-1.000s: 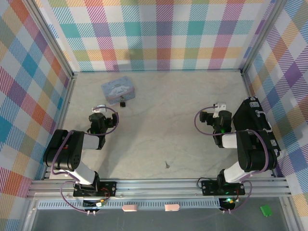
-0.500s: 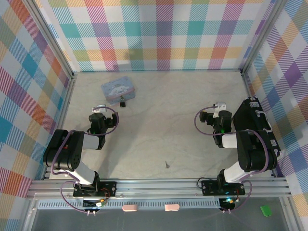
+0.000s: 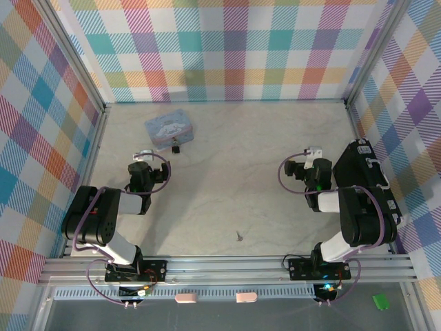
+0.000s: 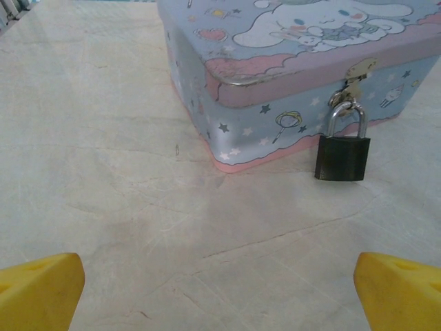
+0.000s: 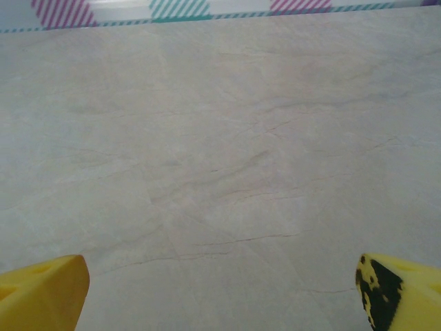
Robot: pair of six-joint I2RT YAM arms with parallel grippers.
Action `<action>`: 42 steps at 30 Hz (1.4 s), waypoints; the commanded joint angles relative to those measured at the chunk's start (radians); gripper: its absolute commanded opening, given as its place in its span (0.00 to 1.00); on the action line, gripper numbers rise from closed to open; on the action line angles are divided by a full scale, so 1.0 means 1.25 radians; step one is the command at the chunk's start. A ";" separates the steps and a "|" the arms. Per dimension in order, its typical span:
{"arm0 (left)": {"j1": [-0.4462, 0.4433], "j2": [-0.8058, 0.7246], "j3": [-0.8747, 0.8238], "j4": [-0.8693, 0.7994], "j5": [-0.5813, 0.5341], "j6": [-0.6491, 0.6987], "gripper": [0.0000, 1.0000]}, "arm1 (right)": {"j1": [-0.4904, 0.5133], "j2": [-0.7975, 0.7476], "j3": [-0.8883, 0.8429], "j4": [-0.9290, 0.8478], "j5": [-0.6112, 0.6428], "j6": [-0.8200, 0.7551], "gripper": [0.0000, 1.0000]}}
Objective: Unlock a padlock with a key
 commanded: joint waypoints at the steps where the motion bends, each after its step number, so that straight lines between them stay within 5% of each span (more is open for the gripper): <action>1: -0.033 -0.086 -0.033 0.021 -0.049 0.030 1.00 | -0.001 -0.061 0.003 -0.016 -0.055 -0.027 0.99; 6: -0.073 -0.301 -0.004 -0.205 -0.073 0.025 1.00 | 0.024 -0.209 0.027 -0.183 -0.078 -0.049 0.99; 13: -0.081 -0.582 0.133 -0.597 -0.087 -0.173 1.00 | 0.027 -0.409 0.163 -0.431 -0.262 0.145 0.99; 18: -0.081 -0.644 0.248 -0.838 -0.099 -0.316 1.00 | 0.027 -0.510 0.260 -0.616 -0.313 0.282 0.99; 22: -0.081 -0.666 0.315 -1.006 -0.056 -0.355 1.00 | 0.027 -0.569 0.310 -0.801 -0.233 0.438 0.99; 25: -0.081 -0.693 0.331 -1.104 -0.078 -0.429 1.00 | 0.027 -0.614 0.288 -0.798 -0.308 0.446 0.99; 31: -0.081 -0.748 0.255 -1.126 0.054 -0.476 1.00 | 0.037 -0.579 0.363 -0.999 -0.433 0.421 0.99; 34: -0.083 -0.748 0.211 -1.123 0.160 -0.460 1.00 | 0.102 -0.569 0.380 -1.102 -0.376 0.411 0.99; 42: -0.138 -0.894 0.058 -1.119 0.124 -0.494 1.00 | 0.380 -0.533 0.331 -1.185 -0.188 0.512 0.97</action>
